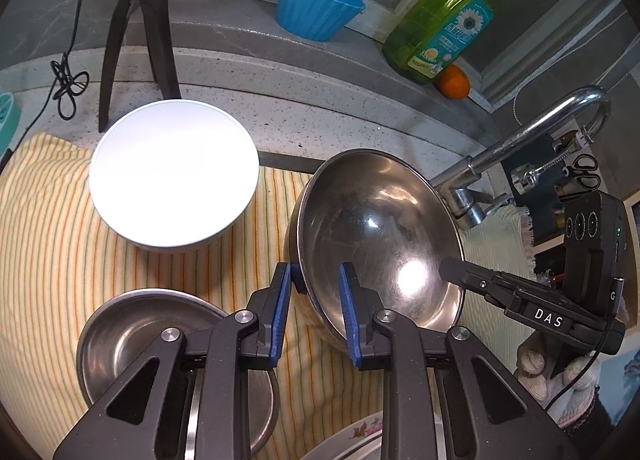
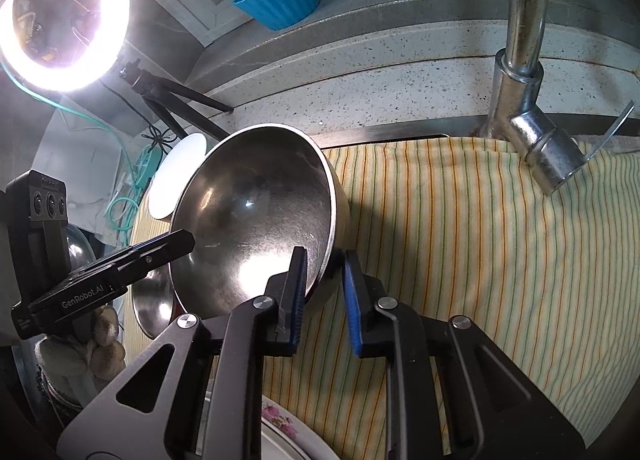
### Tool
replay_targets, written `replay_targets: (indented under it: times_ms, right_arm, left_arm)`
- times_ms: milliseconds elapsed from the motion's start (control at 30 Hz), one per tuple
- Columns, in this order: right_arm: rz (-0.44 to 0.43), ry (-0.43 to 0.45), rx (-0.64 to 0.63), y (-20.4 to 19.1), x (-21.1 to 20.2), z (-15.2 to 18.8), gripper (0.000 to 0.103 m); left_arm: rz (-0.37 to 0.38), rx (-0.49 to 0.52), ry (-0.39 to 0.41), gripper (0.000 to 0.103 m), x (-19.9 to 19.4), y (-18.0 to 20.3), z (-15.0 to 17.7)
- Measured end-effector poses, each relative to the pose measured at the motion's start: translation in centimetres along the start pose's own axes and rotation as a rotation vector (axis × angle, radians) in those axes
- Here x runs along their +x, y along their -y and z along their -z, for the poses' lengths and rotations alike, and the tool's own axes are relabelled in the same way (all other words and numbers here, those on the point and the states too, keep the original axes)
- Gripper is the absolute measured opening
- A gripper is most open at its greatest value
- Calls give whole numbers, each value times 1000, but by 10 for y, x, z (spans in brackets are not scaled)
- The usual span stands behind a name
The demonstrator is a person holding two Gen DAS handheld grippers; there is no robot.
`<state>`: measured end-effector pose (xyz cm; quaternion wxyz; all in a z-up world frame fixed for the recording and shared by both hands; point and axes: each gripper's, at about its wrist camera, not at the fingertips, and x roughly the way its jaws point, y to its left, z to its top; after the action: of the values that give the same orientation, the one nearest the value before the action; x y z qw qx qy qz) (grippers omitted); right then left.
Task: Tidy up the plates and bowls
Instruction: 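Move the left tool to the large steel bowl and grip its rim, then lift the large steel bowl and carry it beside the plate stack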
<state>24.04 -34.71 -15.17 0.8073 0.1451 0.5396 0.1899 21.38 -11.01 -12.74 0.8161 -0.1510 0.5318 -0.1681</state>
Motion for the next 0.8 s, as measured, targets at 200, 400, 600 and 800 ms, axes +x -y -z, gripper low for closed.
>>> replay_targets:
  times_ms: [200, 400, 600, 800]
  right_arm:
    - [-15, 16, -9, -4, -15, 8, 18]
    - [-36, 34, -26, -16, -32, 18, 19]
    - [-61, 47, -58, -36, -47, 33, 19]
    - [-85, 52, -104, -62, -58, 49, 19]
  left_arm:
    - [10, 9, 29, 22, -17, 6, 7]
    - [17, 8, 69, 22, -42, 9, 18]
    - [20, -5, 107, 22, -67, 7, 36]
    - [9, -23, 137, 22, -94, -1, 55]
